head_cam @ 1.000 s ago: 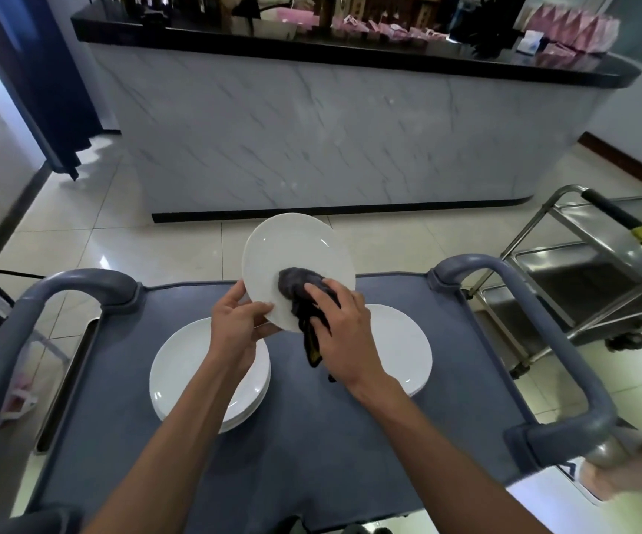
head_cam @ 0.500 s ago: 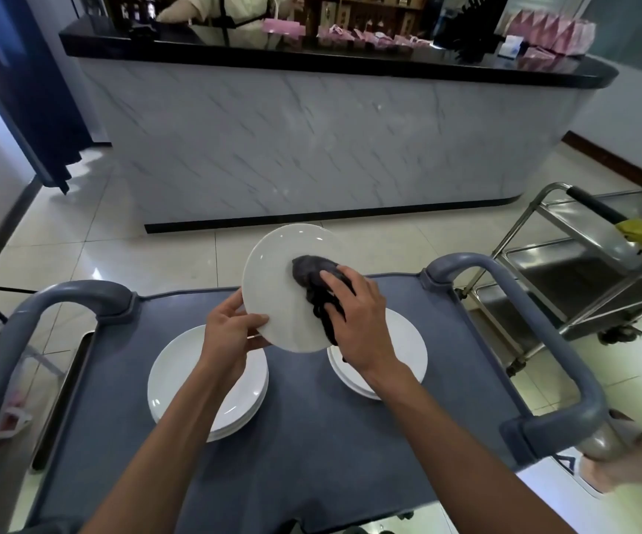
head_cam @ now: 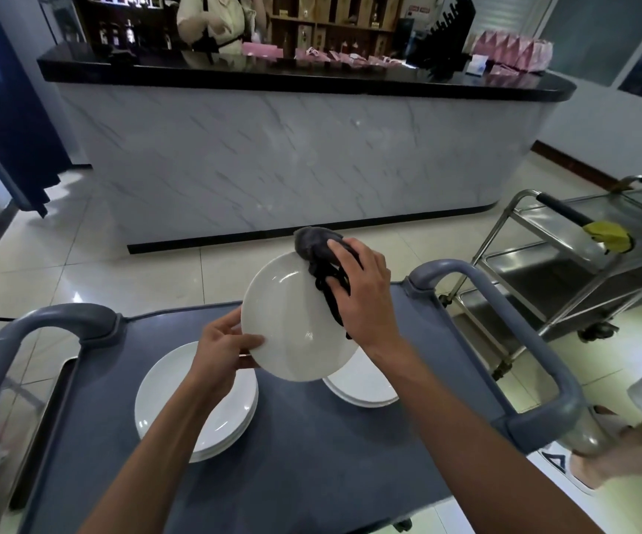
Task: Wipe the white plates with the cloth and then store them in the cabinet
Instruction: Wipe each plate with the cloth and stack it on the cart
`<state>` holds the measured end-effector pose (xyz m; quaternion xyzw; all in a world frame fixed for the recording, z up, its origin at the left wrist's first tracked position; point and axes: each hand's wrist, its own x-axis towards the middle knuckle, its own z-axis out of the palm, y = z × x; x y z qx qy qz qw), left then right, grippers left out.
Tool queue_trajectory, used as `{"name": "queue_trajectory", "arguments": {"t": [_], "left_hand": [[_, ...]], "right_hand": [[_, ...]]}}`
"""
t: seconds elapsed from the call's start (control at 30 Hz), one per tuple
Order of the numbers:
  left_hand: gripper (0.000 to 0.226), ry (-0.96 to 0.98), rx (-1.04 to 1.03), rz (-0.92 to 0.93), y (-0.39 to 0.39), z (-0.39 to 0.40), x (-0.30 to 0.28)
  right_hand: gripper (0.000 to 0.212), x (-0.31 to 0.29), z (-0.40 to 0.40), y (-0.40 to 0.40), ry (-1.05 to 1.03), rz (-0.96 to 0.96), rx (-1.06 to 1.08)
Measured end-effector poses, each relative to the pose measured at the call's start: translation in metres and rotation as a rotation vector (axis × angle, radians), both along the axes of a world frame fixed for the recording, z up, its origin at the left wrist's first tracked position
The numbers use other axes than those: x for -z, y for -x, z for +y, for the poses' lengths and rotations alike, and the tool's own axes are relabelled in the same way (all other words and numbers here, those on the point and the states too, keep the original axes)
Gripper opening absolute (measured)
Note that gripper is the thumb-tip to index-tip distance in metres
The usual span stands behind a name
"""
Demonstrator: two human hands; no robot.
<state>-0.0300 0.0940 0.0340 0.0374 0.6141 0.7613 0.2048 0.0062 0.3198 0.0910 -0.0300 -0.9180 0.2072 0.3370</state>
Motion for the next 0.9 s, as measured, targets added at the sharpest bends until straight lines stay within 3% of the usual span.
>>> {"name": "queue_trajectory", "arguments": {"t": [0.27, 0.4, 0.63, 0.9], "left_hand": [[0.056, 0.028, -0.002, 0.081, 0.001, -0.012, 0.0], [0.058, 0.056, 0.005, 0.154, 0.002, -0.02, -0.004], [0.065, 0.082, -0.006, 0.209, 0.008, -0.026, -0.012], [0.04, 0.085, -0.117, 0.209, 0.014, -0.017, -0.014]], "right_hand": [[0.069, -0.015, 0.014, -0.003, 0.138, -0.233, -0.178], [0.072, -0.02, 0.019, -0.005, 0.217, -0.256, -0.294], [0.067, -0.021, 0.017, -0.001, 0.275, -0.226, -0.331], [0.065, -0.017, 0.009, -0.006, 0.316, -0.059, -0.267]]}}
